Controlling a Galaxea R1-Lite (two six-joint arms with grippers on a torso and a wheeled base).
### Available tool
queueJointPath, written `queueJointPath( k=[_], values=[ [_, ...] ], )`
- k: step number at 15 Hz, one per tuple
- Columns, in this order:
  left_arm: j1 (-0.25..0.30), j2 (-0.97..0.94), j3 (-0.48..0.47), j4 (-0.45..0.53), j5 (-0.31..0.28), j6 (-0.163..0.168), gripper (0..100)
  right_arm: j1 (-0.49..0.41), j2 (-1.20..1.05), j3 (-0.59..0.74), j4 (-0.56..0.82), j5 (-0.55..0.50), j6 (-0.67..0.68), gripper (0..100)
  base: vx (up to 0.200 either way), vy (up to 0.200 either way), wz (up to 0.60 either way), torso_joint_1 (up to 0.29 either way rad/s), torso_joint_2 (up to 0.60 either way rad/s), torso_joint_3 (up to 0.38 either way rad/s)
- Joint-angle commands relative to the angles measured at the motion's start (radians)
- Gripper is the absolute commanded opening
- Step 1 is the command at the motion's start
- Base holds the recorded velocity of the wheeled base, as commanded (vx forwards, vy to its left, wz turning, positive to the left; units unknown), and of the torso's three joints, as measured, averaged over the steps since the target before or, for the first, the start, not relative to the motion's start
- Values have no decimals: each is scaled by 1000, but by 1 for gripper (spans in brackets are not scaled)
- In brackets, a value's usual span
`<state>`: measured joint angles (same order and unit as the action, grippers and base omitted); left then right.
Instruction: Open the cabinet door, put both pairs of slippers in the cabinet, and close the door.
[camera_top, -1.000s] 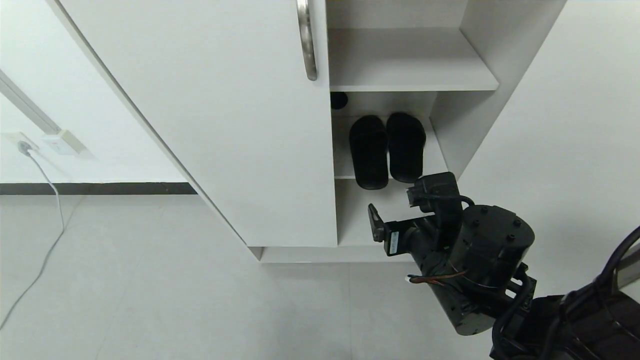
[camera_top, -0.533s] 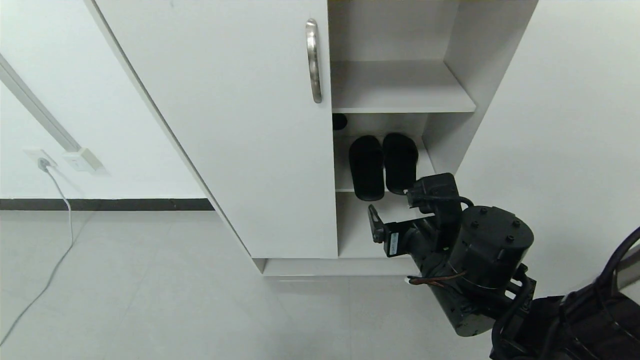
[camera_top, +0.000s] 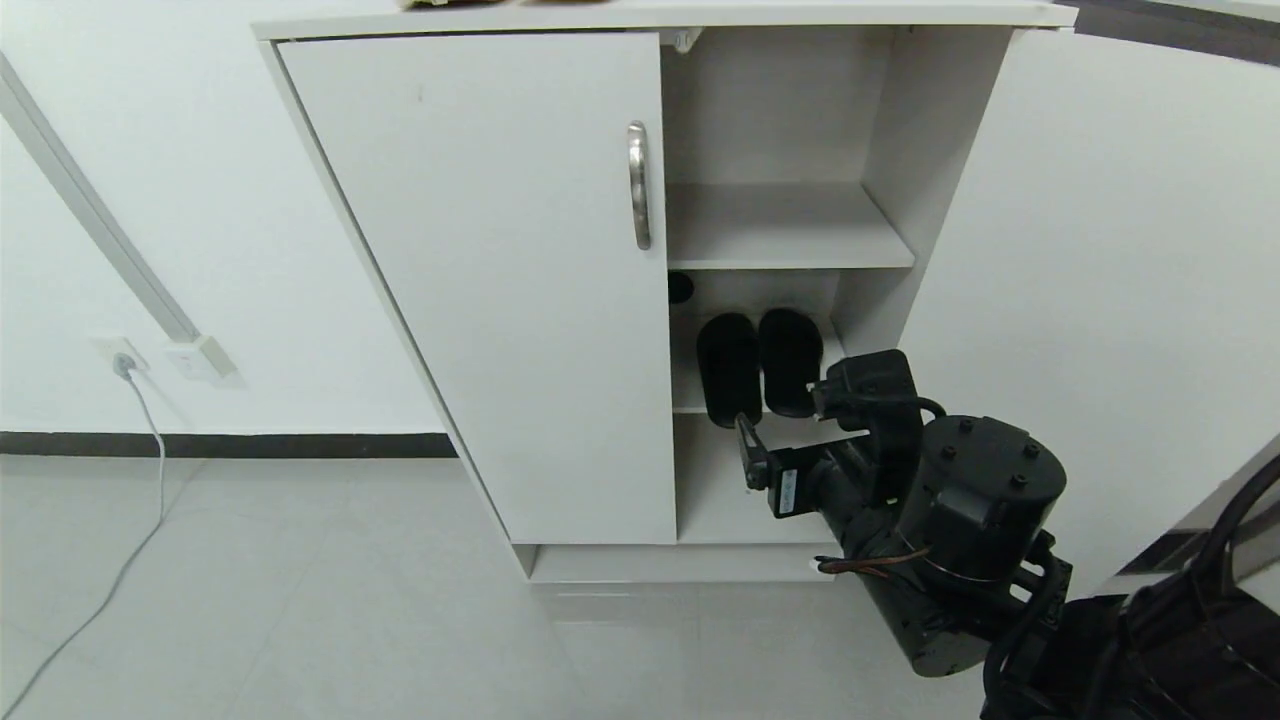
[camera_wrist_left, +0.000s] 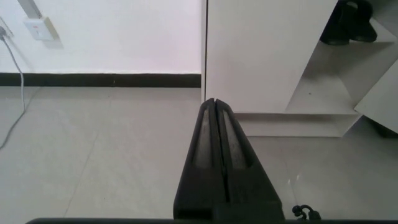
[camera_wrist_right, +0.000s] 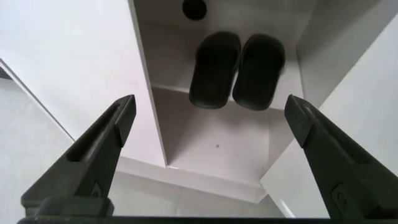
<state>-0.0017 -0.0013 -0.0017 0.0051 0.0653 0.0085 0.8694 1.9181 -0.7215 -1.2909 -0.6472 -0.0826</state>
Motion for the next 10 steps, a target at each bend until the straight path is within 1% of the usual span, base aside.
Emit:
queueJointPath(
  k=[1, 5, 10],
  values=[
    [0, 1, 0, -1, 1, -1, 0, -1, 4, 1, -1, 0, 0, 100, 0, 0, 0, 7, 2, 207],
    [0, 1, 0, -1, 1, 1, 0, -4, 2, 8, 5, 0, 0, 100, 0, 0, 0, -1, 4, 197],
    [0, 1, 0, -1, -1, 1, 0, -9, 4, 13, 10, 0, 0, 100, 0, 0, 0, 0, 0, 18]
  ],
)
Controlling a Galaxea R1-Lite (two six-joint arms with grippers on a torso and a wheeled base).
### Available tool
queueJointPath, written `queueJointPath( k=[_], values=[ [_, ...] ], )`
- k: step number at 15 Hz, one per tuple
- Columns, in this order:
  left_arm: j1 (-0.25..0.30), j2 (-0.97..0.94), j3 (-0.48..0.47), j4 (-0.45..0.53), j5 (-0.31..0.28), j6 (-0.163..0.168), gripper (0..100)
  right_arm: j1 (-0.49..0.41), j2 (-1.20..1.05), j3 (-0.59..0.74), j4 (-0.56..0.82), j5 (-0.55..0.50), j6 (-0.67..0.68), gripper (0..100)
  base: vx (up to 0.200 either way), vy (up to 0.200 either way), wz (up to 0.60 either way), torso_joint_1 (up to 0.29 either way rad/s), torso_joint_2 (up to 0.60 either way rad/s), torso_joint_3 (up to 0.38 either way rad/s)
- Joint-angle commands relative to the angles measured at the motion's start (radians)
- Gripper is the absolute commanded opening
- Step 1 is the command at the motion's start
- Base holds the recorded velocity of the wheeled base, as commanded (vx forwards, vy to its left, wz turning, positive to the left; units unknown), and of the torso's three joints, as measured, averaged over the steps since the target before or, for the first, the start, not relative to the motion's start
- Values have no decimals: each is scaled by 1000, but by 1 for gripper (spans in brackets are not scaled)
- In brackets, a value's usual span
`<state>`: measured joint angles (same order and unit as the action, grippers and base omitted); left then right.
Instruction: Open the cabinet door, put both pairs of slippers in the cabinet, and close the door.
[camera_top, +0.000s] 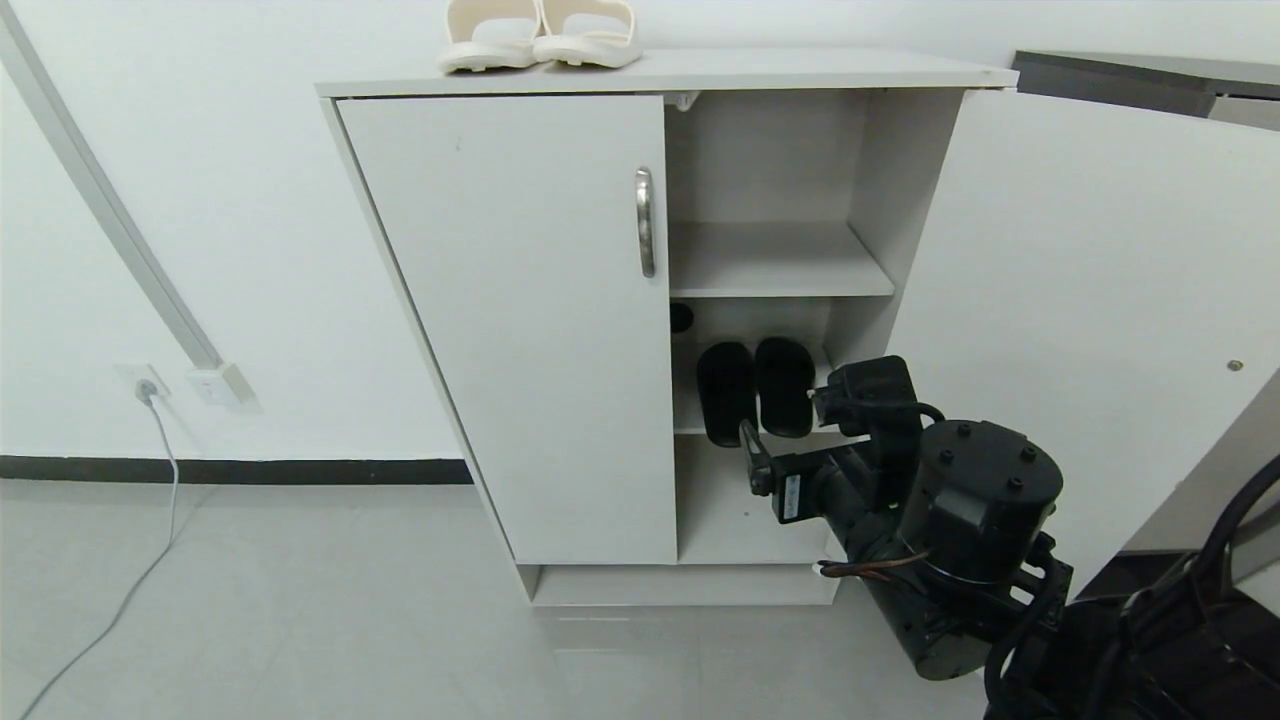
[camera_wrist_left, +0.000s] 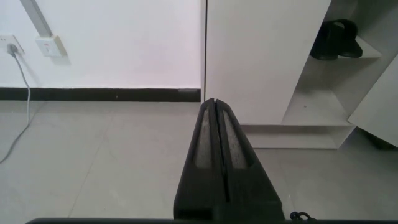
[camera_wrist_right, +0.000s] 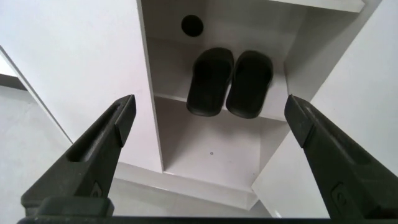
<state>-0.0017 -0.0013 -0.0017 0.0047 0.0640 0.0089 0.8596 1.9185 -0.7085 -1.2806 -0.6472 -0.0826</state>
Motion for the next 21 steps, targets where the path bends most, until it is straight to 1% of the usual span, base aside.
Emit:
queueJointPath(
  k=[1, 18, 21],
  values=[
    [0, 1, 0, 0, 0, 0, 0, 1, 4, 1, 0, 0, 0, 100, 0, 0, 0, 0, 0, 0],
    [0, 1, 0, 0, 0, -1, 0, -19, 4, 34, -5, 8, -9, 100, 0, 200, 0, 2, 3, 4],
    [0, 1, 0, 0, 0, -1, 0, -19, 4, 38, -5, 8, -9, 100, 0, 0, 0, 0, 0, 0]
  ],
)
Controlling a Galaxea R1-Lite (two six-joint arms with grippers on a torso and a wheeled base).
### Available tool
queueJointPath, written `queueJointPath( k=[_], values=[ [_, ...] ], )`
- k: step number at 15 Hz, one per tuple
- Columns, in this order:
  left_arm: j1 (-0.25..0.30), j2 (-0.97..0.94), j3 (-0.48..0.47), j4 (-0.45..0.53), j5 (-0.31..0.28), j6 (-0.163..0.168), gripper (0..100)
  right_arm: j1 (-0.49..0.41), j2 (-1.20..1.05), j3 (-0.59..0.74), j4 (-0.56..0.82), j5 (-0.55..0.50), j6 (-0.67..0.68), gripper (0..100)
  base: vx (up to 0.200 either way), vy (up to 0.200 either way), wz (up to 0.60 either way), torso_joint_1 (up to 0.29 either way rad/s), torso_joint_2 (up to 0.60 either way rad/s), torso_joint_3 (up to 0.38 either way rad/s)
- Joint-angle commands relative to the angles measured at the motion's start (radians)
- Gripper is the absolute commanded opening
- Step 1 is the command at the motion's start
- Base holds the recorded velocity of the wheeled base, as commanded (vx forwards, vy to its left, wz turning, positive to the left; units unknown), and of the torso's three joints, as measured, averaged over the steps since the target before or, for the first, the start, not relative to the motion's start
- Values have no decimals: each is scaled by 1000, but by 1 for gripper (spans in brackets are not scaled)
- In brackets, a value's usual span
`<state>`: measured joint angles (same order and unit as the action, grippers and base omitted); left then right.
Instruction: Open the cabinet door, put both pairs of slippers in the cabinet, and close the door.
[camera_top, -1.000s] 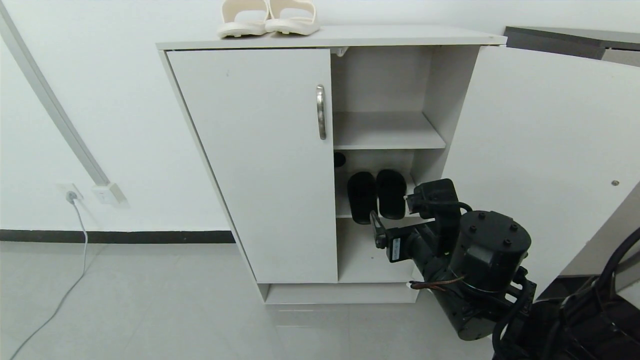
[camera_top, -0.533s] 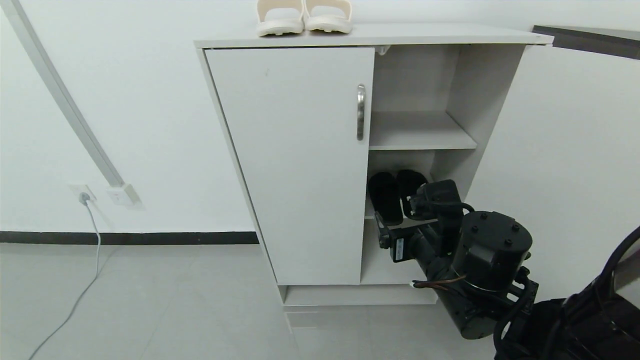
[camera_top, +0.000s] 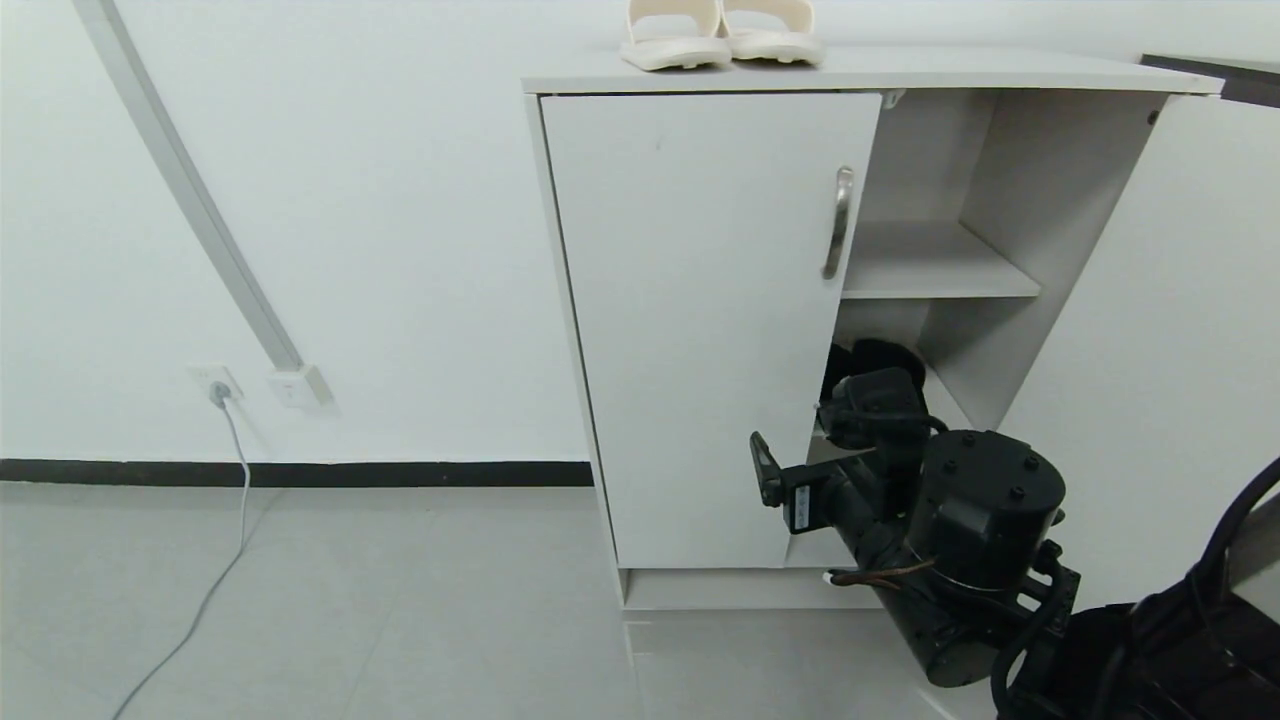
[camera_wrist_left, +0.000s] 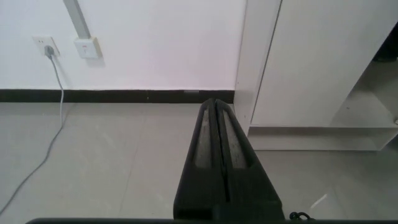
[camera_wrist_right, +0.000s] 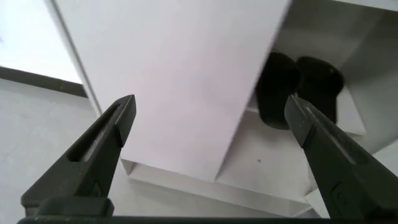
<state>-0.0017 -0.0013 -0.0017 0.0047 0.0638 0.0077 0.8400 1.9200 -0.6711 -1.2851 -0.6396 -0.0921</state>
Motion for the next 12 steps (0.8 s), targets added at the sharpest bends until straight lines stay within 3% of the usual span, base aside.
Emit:
queueJointPath(
  k=[1, 12],
  values=[
    [0, 1, 0, 0, 2, 0, 0, 1, 4, 2, 0, 0, -1, 100, 0, 0, 0, 0, 0, 0],
    [0, 1, 0, 0, 2, 0, 0, 1, 4, 2, 1, 0, -1, 100, 0, 0, 0, 0, 0, 0]
  ],
)
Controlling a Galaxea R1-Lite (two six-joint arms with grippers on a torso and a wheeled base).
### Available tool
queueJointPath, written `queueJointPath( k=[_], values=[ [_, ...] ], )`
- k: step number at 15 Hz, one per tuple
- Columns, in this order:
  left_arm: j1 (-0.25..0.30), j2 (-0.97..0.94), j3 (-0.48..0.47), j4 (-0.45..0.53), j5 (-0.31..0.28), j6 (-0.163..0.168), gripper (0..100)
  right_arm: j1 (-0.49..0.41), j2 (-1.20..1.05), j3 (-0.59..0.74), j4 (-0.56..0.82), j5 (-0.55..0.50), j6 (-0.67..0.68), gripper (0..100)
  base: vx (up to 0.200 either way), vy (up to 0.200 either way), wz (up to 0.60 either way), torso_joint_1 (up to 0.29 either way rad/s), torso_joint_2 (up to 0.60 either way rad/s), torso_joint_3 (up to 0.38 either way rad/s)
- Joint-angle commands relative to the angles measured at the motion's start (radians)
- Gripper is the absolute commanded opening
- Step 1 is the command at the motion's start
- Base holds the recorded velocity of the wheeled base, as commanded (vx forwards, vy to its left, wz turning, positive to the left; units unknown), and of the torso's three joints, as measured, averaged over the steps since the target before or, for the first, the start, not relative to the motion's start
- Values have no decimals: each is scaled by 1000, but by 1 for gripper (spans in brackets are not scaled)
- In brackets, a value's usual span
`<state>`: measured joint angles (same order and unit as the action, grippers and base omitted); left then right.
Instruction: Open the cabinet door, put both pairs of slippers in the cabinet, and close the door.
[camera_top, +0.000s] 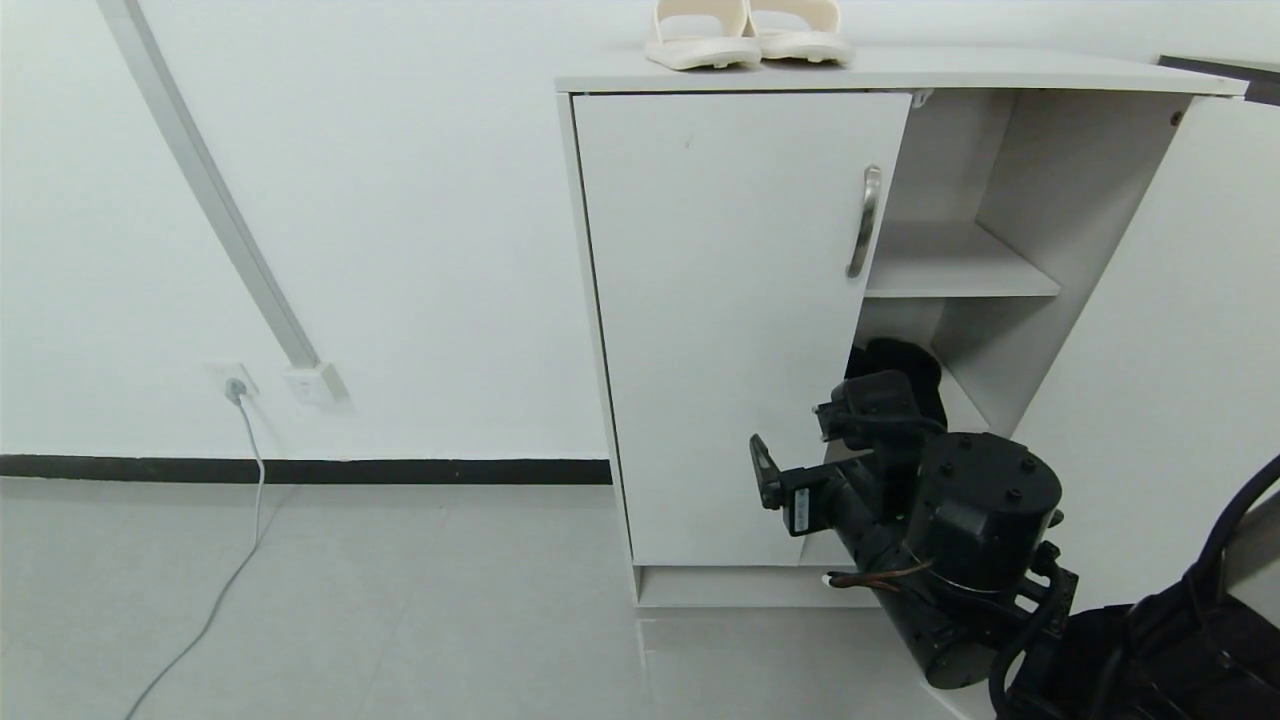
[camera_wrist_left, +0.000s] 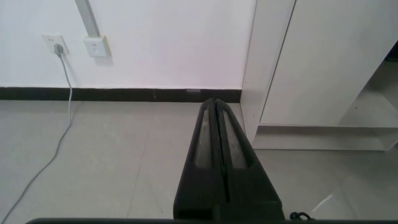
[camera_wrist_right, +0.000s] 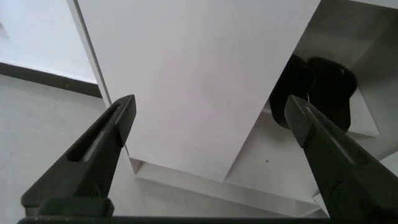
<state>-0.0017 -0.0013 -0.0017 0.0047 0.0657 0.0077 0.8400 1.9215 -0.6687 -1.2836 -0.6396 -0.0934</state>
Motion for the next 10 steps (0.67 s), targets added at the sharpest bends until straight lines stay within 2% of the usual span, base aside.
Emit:
queueJointPath(
  k=[1, 8, 10],
  values=[
    [0, 1, 0, 0, 0, 0, 0, 1, 2, 0, 0, 0, 0, 100, 0, 0, 0, 0, 0, 0],
    [0, 1, 0, 0, 0, 0, 0, 1, 8, 0, 1, 0, 0, 100, 0, 0, 0, 0, 0, 0],
    [0, 1, 0, 0, 0, 0, 0, 1, 8, 0, 1, 0, 0, 100, 0, 0, 0, 2, -193, -193]
  ],
)
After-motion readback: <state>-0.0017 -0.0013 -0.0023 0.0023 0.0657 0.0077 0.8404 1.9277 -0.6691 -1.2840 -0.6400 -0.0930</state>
